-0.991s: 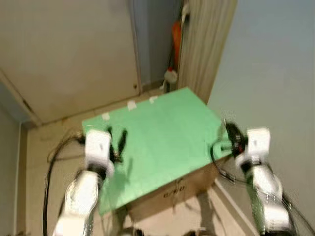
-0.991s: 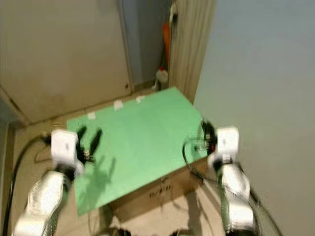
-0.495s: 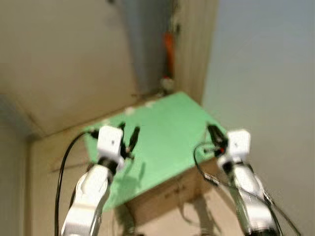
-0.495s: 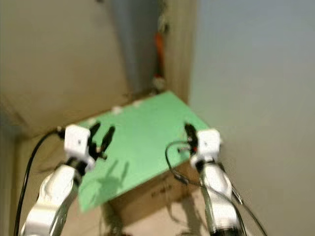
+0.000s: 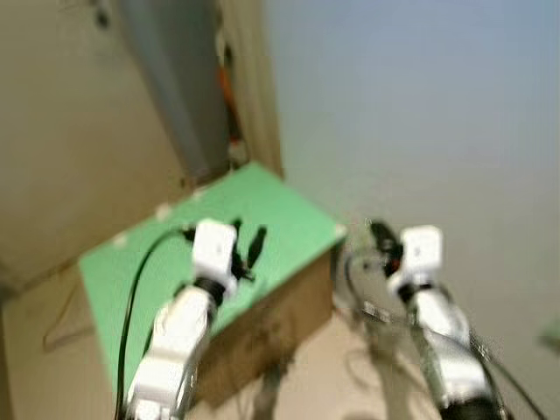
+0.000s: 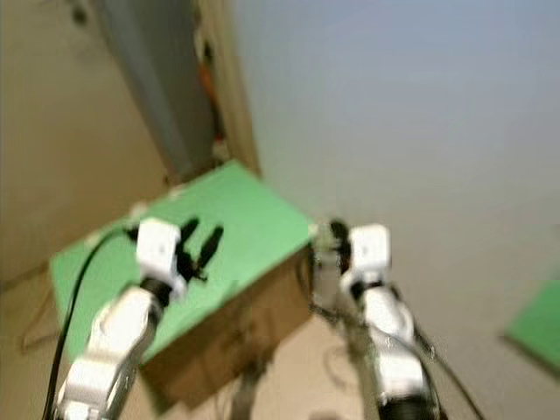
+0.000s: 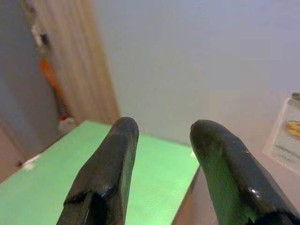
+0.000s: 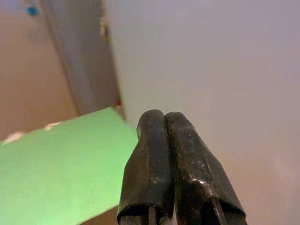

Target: Hang keys on a hook

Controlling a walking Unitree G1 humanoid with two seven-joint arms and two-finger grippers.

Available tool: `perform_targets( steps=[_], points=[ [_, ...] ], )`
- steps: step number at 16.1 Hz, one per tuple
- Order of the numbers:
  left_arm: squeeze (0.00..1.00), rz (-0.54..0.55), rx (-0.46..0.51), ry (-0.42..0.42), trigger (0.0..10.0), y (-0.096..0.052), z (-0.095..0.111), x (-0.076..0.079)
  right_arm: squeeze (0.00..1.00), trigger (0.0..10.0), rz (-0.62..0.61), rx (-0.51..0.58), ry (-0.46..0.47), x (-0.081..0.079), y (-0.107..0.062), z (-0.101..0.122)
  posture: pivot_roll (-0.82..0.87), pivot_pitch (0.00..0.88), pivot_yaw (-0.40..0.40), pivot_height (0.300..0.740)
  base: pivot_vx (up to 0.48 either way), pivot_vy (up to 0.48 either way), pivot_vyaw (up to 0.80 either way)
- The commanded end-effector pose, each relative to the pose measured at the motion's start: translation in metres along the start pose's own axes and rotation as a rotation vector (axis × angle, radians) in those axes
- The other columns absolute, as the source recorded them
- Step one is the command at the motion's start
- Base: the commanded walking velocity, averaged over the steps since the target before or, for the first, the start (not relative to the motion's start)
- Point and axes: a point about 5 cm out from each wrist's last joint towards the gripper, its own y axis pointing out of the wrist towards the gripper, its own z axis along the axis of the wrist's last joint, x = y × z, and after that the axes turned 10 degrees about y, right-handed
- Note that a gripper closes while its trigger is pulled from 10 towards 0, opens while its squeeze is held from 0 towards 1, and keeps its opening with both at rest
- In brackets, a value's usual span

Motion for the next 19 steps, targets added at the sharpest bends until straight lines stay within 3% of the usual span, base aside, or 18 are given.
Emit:
perform_targets(
  steps=[1,3,19],
  points=[
    [0.0,0.027,-0.018,-0.001,10.0,-0.0024,-0.0039,-0.0096,0.0,0.0,0.039,0.023,0.001,-0.0114,0.0058,0.0041,-0.22,0.0,0.145,0.74,0.0,0.0,0.0],
    [0.0,0.017,-0.021,-0.006,10.0,-0.0015,-0.0045,-0.0088,0.0,0.0,0.038,0.009,0.001,-0.0105,0.0061,0.0033,-0.22,0.0,0.147,0.74,0.0,0.0,0.0],
    [0.0,-0.015,-0.043,0.012,10.0,0.0026,-0.0111,-0.0046,0.0,0.0,0.07,-0.012,0.02,-0.0127,0.0069,-0.0023,-0.22,0.0,0.137,0.74,0.0,0.0,-0.69]
  ],
)
